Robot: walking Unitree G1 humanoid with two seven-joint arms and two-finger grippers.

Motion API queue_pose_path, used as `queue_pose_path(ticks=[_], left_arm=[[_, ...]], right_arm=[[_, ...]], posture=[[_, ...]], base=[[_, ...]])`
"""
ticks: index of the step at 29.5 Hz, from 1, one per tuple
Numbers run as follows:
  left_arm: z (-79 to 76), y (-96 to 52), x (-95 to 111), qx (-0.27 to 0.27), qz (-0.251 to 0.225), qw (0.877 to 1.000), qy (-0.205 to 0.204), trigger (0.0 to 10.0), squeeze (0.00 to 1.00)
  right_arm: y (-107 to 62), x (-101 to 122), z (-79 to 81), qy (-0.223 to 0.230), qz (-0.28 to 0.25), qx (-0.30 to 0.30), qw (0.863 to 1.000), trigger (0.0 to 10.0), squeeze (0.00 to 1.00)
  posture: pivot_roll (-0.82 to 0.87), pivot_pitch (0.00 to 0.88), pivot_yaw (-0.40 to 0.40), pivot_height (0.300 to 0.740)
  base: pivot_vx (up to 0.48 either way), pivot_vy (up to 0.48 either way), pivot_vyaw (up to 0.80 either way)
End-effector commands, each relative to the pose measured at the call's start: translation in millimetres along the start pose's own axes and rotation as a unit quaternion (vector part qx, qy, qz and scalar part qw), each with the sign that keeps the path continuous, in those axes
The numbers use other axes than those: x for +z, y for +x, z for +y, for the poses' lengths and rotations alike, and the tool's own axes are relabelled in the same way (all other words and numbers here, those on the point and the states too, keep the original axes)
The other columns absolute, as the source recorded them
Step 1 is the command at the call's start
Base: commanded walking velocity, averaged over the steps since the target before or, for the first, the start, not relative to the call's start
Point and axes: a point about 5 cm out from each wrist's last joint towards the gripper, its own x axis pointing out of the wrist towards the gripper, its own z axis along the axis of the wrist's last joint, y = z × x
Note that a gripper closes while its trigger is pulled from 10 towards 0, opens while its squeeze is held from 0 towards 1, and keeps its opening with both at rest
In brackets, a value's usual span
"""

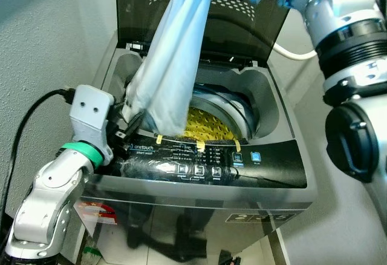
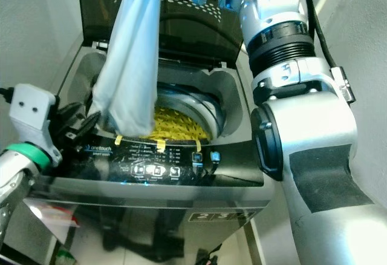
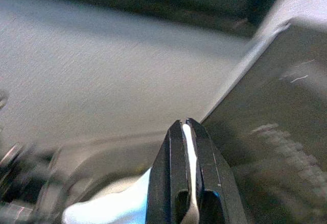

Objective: Clothes washing

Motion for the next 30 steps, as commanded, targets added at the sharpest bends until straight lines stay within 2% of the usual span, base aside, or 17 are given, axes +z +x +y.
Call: queue_pose_path(ticks=[1, 4, 8, 16, 25, 26, 27, 30], left_arm=[[-5.3, 1.0, 1, -0.032, 0.007, 0.999, -0.004, 10.0, 0.00], [-4.4, 1.2, 3, -0.043, 0.007, 0.999, 0.001, 10.0, 0.00], [-2.0, -0.2, 3, -0.056, 0.013, 0.998, 0.008, 10.0, 0.00], [-0.9, -2.1, 3, -0.055, 0.015, 0.998, 0.007, 10.0, 0.00], [0.7, -4.1, 3, -0.053, 0.019, 0.998, 0.004, 10.0, 0.00], [0.6, -4.2, 3, -0.053, 0.019, 0.998, 0.004, 10.0, 0.00], [0.5, -4.5, 3, -0.054, 0.019, 0.998, 0.003, 10.0, 0.00], [0.7, -4.5, 3, -0.054, 0.019, 0.998, 0.001, 10.0, 0.00]], right_arm=[[-0.1, -11, 2.1, -0.005, 0.027, 0.019, 0.999, 10.0, 0.00], [2.5, -21, 3.9, -0.009, 0.056, 0.025, 0.998, 10.0, 0.00], [5.1, -43, 3.9, -0.034, 0.128, 0.004, 0.991, 10.0, 0.00], [0.1, -75, 5.0, -0.018, 0.171, -0.019, 0.985, 10.0, 0.00], [5.1, -98, 12.5, 0.022, 0.166, -0.032, 0.985, 10.0, 0.00], [5.1, -99, 13.1, 0.022, 0.169, -0.028, 0.985, 10.0, 0.05], [4.7, -100, 13.4, 0.016, 0.176, -0.025, 0.984, 10.0, 0.97], [4.3, -101, 13.5, 0.008, 0.183, -0.023, 0.983, 10.0, 1.00]], posture=[[0.15, 0.000, -0.047, 0.740], [0.16, 0.000, -0.045, 0.740], [0.16, 0.000, -0.045, 0.740], [0.16, 0.000, -0.047, 0.740], [0.17, 0.000, -0.043, 0.740], [0.17, 0.000, -0.043, 0.740], [0.17, 0.000, -0.043, 0.740], [0.17, 0.000, -0.043, 0.740]], base=[[0.000, 0.000, 0.00], [0.000, 0.000, 0.00], [0.000, 0.000, 0.00], [0.000, 0.000, 0.00], [0.000, 0.000, 0.00], [0.000, 0.000, 0.00], [0.000, 0.000, 0.00], [0.000, 0.000, 0.00]])
